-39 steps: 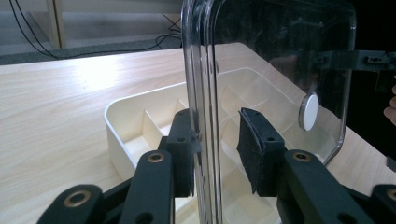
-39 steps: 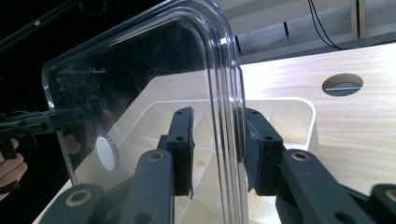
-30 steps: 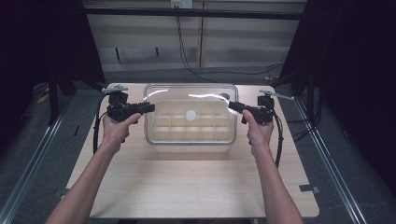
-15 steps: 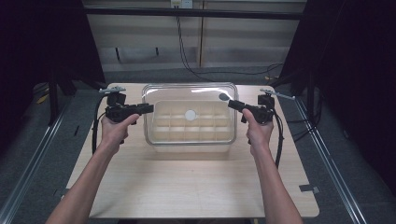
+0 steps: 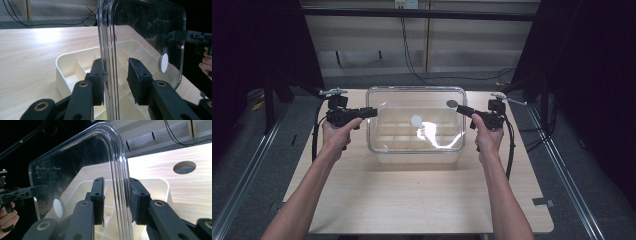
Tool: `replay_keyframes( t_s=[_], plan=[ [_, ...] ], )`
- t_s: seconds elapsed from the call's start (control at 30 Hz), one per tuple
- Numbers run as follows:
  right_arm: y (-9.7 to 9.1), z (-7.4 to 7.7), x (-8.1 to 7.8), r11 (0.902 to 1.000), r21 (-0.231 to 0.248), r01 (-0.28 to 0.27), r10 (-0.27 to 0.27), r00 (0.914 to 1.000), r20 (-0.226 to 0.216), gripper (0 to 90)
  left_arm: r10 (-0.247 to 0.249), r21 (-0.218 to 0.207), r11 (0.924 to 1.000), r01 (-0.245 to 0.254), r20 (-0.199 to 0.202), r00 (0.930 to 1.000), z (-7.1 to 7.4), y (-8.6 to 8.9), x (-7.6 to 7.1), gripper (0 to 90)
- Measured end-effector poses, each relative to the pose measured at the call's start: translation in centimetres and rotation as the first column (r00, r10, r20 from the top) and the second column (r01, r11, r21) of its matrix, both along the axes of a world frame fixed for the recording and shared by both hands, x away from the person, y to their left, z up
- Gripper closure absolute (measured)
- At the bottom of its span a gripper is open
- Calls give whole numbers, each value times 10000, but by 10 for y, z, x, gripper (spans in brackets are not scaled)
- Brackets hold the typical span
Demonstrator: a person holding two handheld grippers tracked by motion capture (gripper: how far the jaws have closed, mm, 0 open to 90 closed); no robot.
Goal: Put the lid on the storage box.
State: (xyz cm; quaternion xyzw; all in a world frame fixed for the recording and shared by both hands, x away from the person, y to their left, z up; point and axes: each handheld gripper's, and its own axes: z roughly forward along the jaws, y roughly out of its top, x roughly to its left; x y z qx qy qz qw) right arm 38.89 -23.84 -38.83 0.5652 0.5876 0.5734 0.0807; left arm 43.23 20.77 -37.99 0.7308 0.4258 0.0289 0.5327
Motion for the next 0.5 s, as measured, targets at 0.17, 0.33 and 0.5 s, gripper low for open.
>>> replay_keyframes(
  t_s=[0.17, 0.33, 0.5],
  plan=[
    [-1, -6, 5, 9999, -102, 86, -88, 9998, -191, 681, 120, 63, 9999, -119, -117, 9999, -7, -4, 7, 646],
    [-2, -11, 12, 9998, -185, 88, -95, 9992, -396, 670, 103, 216, 9997, -97, -299, 9995, -10, -6, 14, 631],
    [-2, -19, 20, 9996, -234, 158, -173, 9977, -654, 652, 97, 427, 9991, -80, -408, 9991, -12, -10, 21, 613]
  ],
)
